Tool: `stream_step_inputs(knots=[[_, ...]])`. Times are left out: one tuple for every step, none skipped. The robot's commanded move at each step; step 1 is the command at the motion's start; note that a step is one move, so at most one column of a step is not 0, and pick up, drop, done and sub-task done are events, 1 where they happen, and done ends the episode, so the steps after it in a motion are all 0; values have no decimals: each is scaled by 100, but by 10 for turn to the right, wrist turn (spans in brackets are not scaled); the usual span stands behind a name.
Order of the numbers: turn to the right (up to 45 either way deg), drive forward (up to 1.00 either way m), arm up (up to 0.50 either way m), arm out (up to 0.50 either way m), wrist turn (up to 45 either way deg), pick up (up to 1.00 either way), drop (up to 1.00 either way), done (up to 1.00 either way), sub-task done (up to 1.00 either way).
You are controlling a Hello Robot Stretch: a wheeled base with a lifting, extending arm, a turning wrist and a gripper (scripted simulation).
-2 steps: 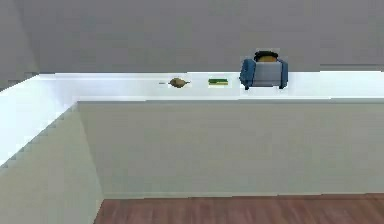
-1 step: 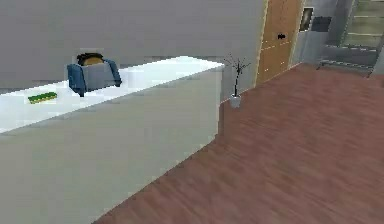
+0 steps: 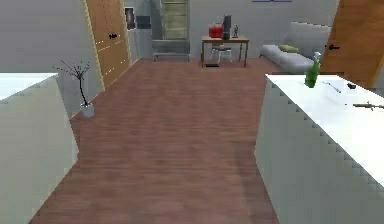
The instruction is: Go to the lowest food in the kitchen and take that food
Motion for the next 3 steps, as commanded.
stream_step_inputs(knots=[[0,100,0,0,0,0,0,0,0],[0,95,0,0,0,0,0,0,0],[450,0,0,0,0,0,0,0,0]])
